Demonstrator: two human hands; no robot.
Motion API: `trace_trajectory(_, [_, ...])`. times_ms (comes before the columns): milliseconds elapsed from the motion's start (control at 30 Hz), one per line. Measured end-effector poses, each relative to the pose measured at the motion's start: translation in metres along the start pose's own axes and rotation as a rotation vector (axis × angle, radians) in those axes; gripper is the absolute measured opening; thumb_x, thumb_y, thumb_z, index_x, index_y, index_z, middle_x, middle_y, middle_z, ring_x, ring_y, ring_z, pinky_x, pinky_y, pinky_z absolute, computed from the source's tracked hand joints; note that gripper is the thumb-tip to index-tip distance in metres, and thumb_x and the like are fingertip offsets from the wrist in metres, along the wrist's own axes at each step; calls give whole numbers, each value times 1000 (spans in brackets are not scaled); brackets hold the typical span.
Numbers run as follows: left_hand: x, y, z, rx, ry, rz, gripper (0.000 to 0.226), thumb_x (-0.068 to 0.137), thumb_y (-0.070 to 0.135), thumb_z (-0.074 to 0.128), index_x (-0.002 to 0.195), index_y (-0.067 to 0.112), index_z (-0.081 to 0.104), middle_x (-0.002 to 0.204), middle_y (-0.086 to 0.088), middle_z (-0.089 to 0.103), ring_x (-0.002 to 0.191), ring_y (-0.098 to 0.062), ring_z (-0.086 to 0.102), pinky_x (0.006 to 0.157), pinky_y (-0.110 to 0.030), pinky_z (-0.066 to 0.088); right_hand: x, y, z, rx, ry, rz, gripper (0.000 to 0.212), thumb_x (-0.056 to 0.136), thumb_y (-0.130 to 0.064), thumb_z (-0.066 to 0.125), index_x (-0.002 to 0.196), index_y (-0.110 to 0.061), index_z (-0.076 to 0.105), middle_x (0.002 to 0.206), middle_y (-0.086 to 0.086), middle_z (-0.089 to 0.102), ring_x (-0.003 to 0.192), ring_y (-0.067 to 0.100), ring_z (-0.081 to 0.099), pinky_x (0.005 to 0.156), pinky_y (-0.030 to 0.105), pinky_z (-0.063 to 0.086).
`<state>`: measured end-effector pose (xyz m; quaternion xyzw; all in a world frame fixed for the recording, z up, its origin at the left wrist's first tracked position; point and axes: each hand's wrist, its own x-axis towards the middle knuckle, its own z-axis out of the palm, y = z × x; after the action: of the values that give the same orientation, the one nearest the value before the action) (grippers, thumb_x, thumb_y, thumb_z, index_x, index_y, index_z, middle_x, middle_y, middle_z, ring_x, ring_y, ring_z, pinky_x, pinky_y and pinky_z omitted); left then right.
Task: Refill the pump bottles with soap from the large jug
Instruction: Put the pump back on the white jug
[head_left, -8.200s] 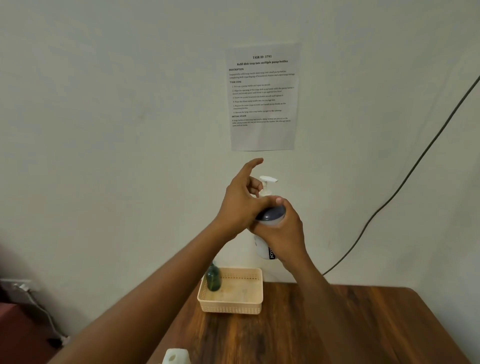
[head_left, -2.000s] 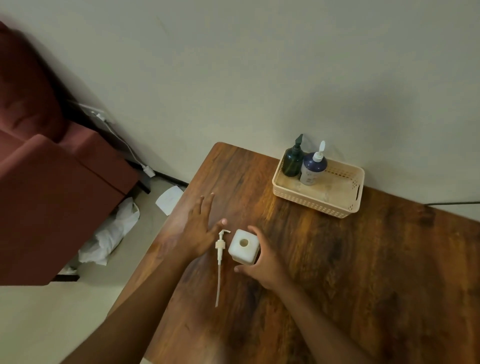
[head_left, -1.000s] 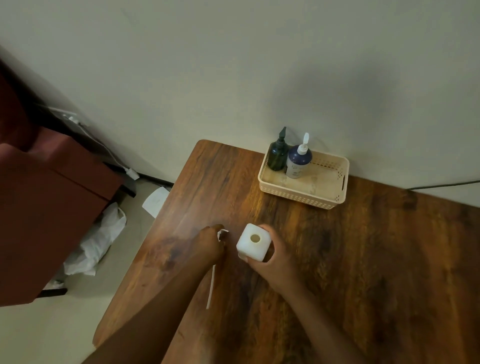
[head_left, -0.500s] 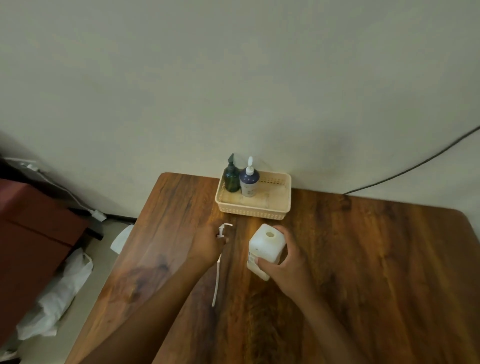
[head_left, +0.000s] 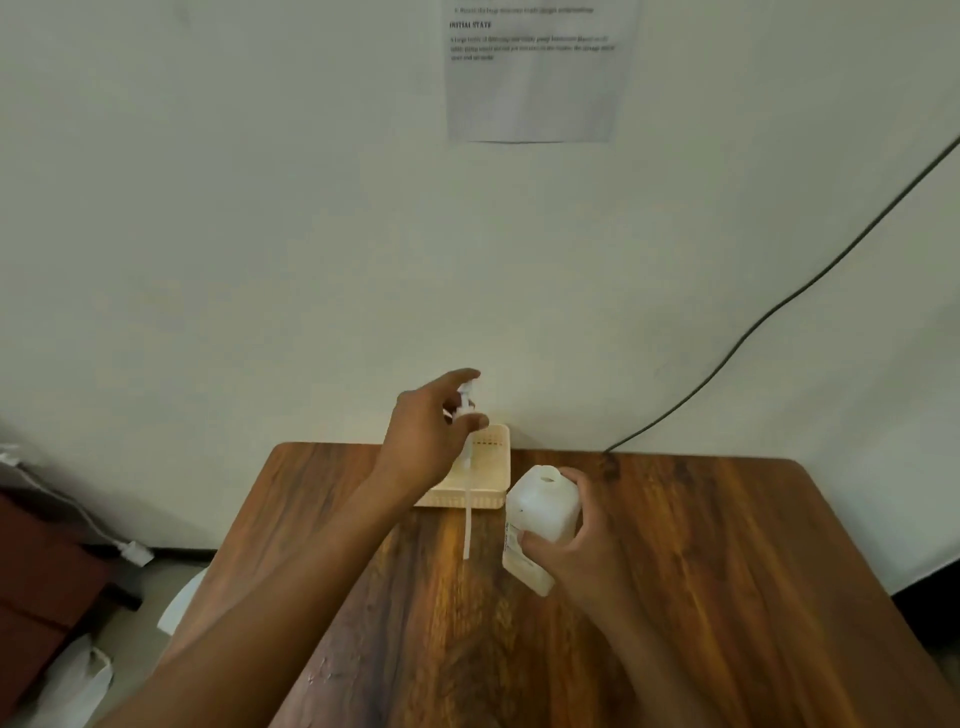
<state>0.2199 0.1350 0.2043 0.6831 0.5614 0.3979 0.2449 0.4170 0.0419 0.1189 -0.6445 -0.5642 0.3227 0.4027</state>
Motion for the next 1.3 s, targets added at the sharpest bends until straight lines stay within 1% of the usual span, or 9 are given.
trace_trajectory(33, [3, 16, -5, -12, 20, 29, 52, 85, 22, 83, 133, 33, 66, 94, 5, 74, 87, -10, 71, 83, -34, 62, -2, -4, -4, -1, 10, -6, 88, 63, -37, 92, 122, -63, 31, 120, -25, 44, 112, 10, 49, 79, 22, 47])
trace_trajectory(100, [11, 46, -17, -13, 65, 94, 54, 83, 23, 84, 134, 30, 67, 97, 3, 75, 87, -10, 72, 87, -33, 62, -5, -12, -11, 3, 23, -10, 90, 64, -39, 91, 116, -73, 27, 114, -34, 41, 108, 6, 48, 82, 24, 48])
trace_trajectory(267, [28, 112, -44, -64, 149, 223, 55, 82, 22, 86, 133, 22, 67, 97, 1, 77, 87, -10, 74, 88, -20, 58, -13, -30, -24, -18, 13, -83, 92, 65, -40, 90, 114, -80, 22, 110, -61, 29, 103, -15, 43, 71, 7, 34])
trace_trajectory(400, [35, 148, -54, -103, 208, 290, 54, 82, 23, 86, 133, 20, 68, 97, 2, 78, 86, -9, 74, 85, -10, 55, -15, -38, -28, -19, 7, -105, 85, 63, -40, 89, 119, -68, 30, 111, -51, 35, 106, -15, 43, 71, 5, 35])
trace_trajectory(600, [32, 169, -53, -121, 229, 324, 55, 81, 23, 87, 133, 20, 68, 95, -2, 77, 85, -12, 74, 83, -10, 55, -12, -47, -33, -44, 3, -146, 85, 65, -40, 87, 128, -57, 32, 113, -39, 39, 102, -5, 48, 68, 6, 36])
trace_trajectory(800, [29, 171, -49, -119, 222, 317, 54, 81, 22, 87, 132, 19, 68, 93, -2, 78, 86, -15, 75, 87, -19, 59, -7, -53, -39, -57, 13, -151, 85, 65, -40, 88, 127, -55, 32, 121, -29, 42, 102, -7, 47, 69, 2, 33])
trace_trajectory(1067, [21, 159, -37, -141, 187, 338, 54, 81, 18, 86, 132, 19, 68, 92, -4, 77, 86, -19, 75, 88, -24, 60, 2, -60, -39, -59, 36, -162, 84, 62, -47, 86, 128, -53, 34, 123, -24, 47, 105, 10, 54, 72, 9, 40])
trace_trajectory(1200, [14, 146, -24, -118, 173, 366, 54, 82, 21, 86, 133, 22, 67, 98, 2, 77, 88, -13, 75, 86, -13, 56, 8, -68, -41, -86, 79, -196, 82, 60, -57, 80, 128, -50, 36, 120, -26, 46, 101, 8, 54, 73, 7, 38])
trace_trajectory(1300, [11, 140, -18, -111, 175, 366, 55, 83, 23, 85, 134, 25, 66, 100, 7, 75, 90, -10, 73, 84, -5, 51, 13, -74, -44, -109, 95, -211, 80, 63, -57, 81, 130, -47, 37, 119, -25, 46, 103, 9, 54, 82, 19, 44])
